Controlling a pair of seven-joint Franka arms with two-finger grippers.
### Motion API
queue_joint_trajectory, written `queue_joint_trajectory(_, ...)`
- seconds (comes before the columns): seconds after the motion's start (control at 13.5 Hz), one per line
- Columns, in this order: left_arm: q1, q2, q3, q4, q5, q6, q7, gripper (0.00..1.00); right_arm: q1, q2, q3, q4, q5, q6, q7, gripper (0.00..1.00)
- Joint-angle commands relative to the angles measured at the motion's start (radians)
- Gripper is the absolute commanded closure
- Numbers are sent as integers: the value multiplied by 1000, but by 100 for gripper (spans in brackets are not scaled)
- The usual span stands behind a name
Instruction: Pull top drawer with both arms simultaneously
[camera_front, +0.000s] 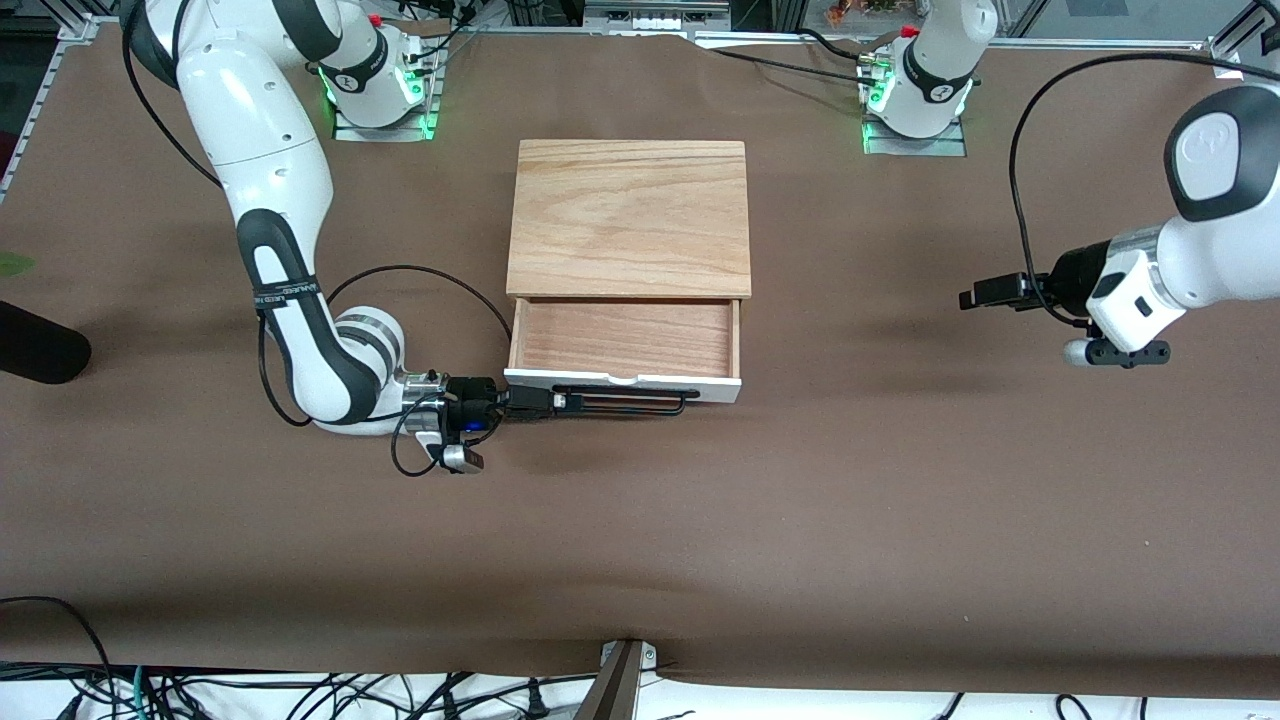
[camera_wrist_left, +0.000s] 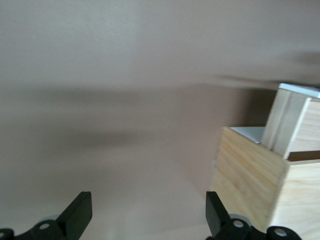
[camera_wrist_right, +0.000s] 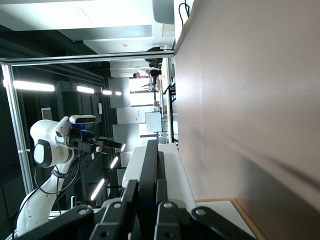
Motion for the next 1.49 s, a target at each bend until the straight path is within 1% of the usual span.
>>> queue_joint_trajectory(0.0, 7, -66, -22, -10, 139, -14, -11, 0, -41, -10, 5, 67, 36, -2, 91, 63)
queue_joint_trajectory(0.07, 7, -82, -28, -6, 189, -27, -11, 0, -38, -11, 5, 67, 35, -1, 79, 3)
queue_joint_trajectory(0.15, 7, -100, -28, -4, 246, -28, -7, 0, -31, -17, 4, 67, 21, 15, 79, 0)
queue_joint_trajectory(0.22, 9, -109, -29, 2, 301, -29, 1, 0, -30, -19, 4, 67, 7, 28, 80, 0)
queue_joint_trajectory(0.3, 7, -114, -28, 19, 332, -29, 1, 0, -30, -23, 4, 67, 6, 30, 80, 0)
queue_joint_trajectory(0.45, 9, -113, -19, 27, 322, -22, 2, 0, -28, -33, 2, 67, -13, 50, 80, 0)
queue_joint_trajectory(0.52, 9, -112, -17, 25, 322, -23, 2, 0, -30, -45, 1, 67, -65, 74, 89, 0)
queue_joint_trajectory(0.67, 12, -112, -17, 22, 322, -25, -1, 0, -31, -82, -4, 67, -198, 134, 92, 0)
queue_joint_trajectory(0.82, 13, -114, -16, 24, 322, -26, -17, 0, -31, -112, -25, 68, -365, 157, 147, 0)
queue_joint_trajectory(0.89, 13, -116, -16, 24, 322, -28, -17, 0, -30, -134, -45, 70, -470, 157, 193, 0)
queue_joint_trajectory(0.97, 13, -119, -16, 24, 322, -29, -13, 0, -27, -148, -68, 70, -595, 157, 235, 0)
queue_joint_trajectory(1.04, 13, -120, -16, 24, 319, -29, -13, 0, -28, -158, -84, 71, -739, 157, 262, 0)
queue_joint_trajectory(1.11, 13, -122, -16, 25, 316, -29, -13, 0, -30, -174, -87, 84, -842, 157, 287, 0)
queue_joint_trajectory(1.19, 13, -122, -17, 25, 302, -29, -17, 0, -30, -184, -105, 91, -938, 154, 328, 0)
queue_joint_trajectory(1.26, 13, -122, -16, 25, 296, -29, -22, 0, -28, -209, -116, 93, -1055, 150, 373, 0)
queue_joint_trajectory(1.41, 13, -122, -16, 25, 296, -31, -40, 0, -30, -275, -117, 93, -1315, 144, 446, 0)
